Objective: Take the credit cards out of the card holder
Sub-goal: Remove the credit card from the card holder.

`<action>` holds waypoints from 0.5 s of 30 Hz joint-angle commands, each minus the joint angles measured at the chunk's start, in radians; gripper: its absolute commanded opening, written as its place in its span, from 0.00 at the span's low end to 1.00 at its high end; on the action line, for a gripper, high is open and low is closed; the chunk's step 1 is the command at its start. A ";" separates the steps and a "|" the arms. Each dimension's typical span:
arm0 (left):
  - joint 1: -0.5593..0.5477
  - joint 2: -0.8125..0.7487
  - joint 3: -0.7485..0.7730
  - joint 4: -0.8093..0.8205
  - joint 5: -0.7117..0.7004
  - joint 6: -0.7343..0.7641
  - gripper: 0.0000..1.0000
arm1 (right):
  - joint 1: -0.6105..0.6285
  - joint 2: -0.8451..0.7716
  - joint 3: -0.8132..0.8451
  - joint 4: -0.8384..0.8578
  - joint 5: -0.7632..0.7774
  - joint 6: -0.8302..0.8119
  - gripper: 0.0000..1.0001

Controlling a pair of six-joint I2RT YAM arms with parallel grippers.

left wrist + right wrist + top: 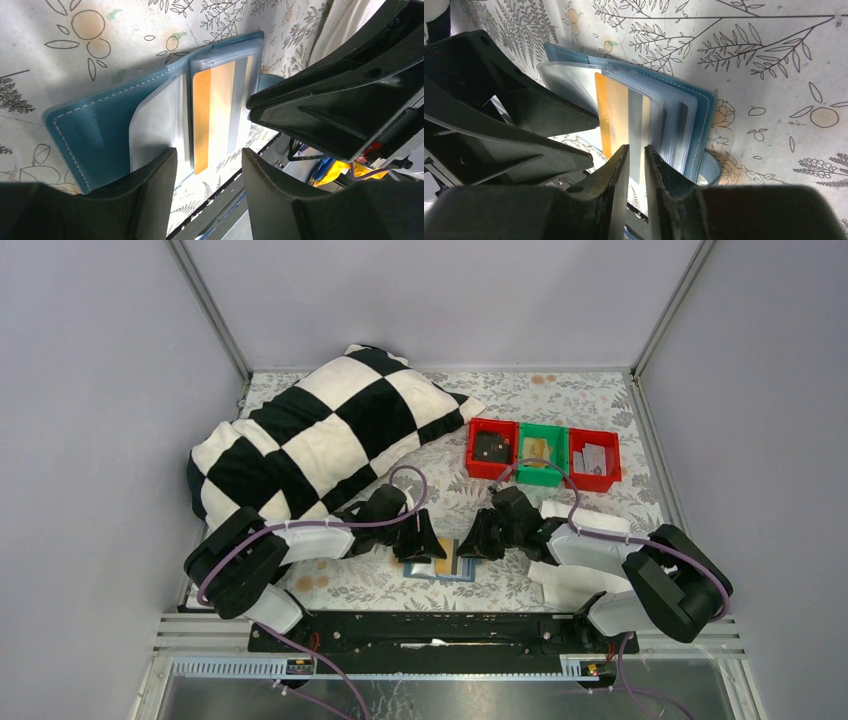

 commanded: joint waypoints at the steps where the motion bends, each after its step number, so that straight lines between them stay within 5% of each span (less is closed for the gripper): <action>1: 0.002 0.001 -0.010 0.047 -0.028 0.020 0.54 | -0.001 0.021 -0.031 -0.015 0.044 0.002 0.25; 15: 0.007 0.060 -0.070 0.237 0.050 -0.044 0.46 | 0.000 0.021 -0.042 -0.007 0.042 0.006 0.25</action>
